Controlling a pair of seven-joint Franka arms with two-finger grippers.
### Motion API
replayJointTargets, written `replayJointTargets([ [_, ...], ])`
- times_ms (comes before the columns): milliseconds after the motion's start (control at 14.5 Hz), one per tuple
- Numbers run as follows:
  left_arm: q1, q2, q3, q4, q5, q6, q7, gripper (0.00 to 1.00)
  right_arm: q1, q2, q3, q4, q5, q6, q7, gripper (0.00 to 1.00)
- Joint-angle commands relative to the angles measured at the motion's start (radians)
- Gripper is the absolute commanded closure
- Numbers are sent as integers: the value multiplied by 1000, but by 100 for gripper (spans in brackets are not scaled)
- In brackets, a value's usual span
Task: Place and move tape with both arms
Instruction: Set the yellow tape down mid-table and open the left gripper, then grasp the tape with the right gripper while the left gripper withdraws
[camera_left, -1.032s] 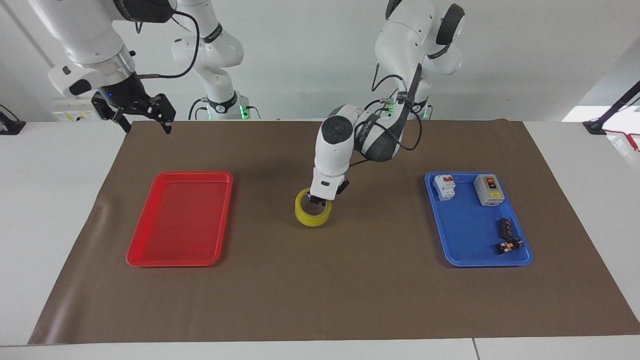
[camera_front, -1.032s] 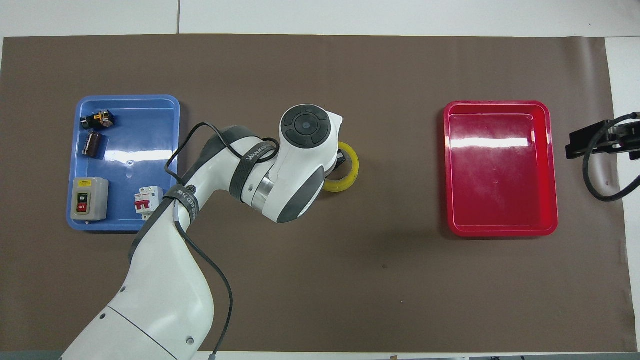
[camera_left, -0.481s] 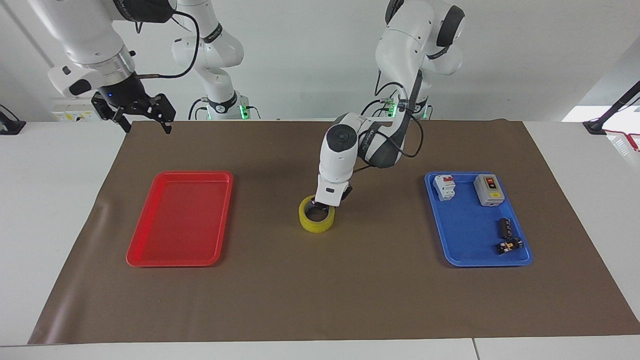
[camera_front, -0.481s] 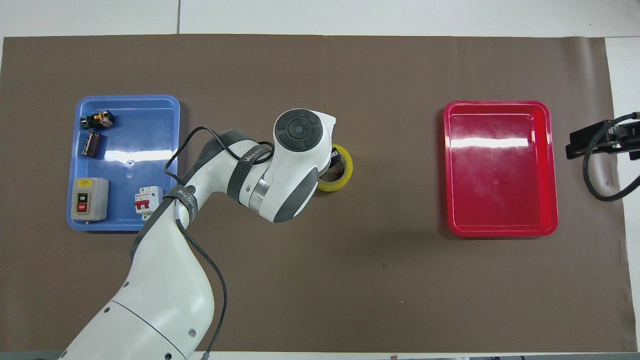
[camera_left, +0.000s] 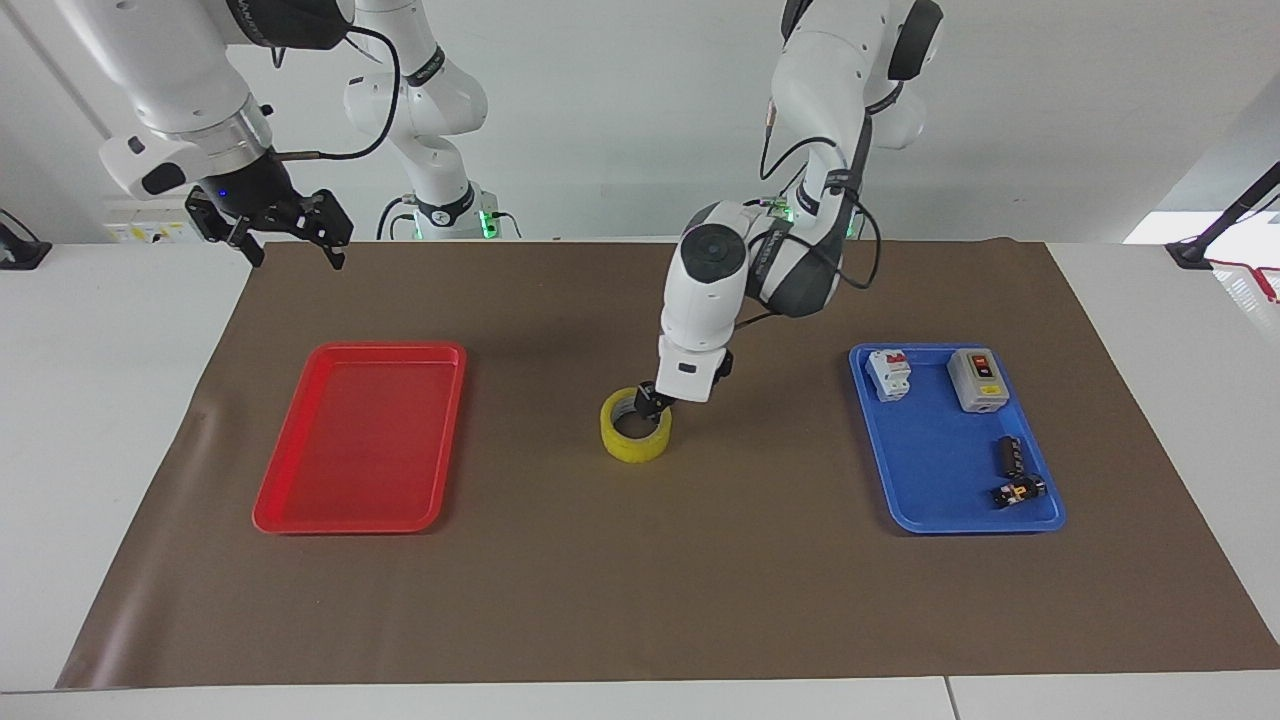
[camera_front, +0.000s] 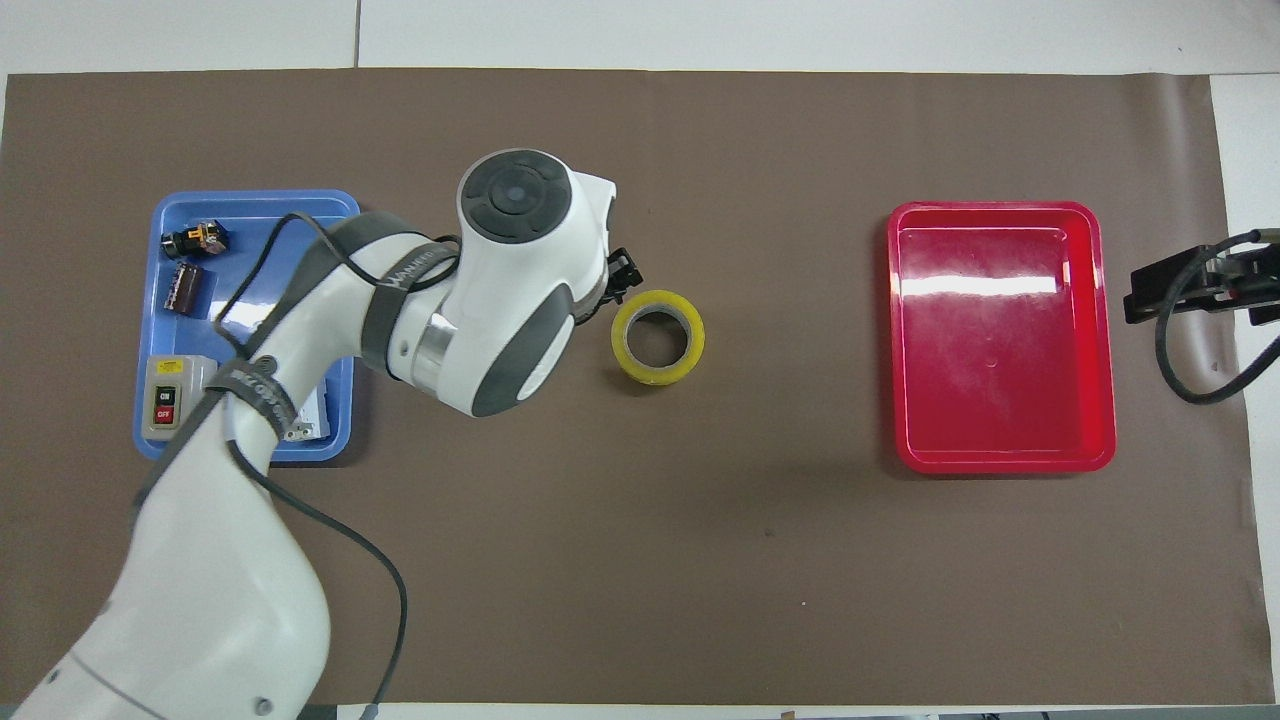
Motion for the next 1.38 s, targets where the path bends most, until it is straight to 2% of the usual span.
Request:
replayJointTargets([
  [0, 138, -144, -4, -39, 14, -163, 191, 0, 5, -29, 13, -44, 45, 26, 2, 0],
  [206, 322, -237, -4, -36, 14, -292, 505, 0, 118, -32, 15, -96, 61, 101, 5, 0],
  [344, 419, -283, -4, -37, 15, -356, 708, 0, 213, 30, 15, -97, 52, 164, 13, 0],
  [481, 465, -322, -2, -40, 15, -427, 849, 0, 289, 96, 15, -98, 35, 254, 101, 0],
  [688, 482, -365, 1, -42, 33, -487, 919, 0, 403, 205, 15, -103, 32, 411, 287, 0],
  [963, 507, -408, -12, -94, 34, -469, 914, 0, 497, 330, 15, -101, 3, 535, 386, 0],
  [1101, 501, -419, -10, -100, 34, -469, 916, 0, 520, 416, 15, -109, -16, 661, 394, 0],
  [1238, 493, -417, -9, -103, 32, -431, 919, 0, 518, 437, 15, -158, -31, 742, 365, 0],
  [1307, 490, -414, -9, -100, 32, -420, 914, 0, 518, 425, 15, -226, -39, 805, 317, 0],
])
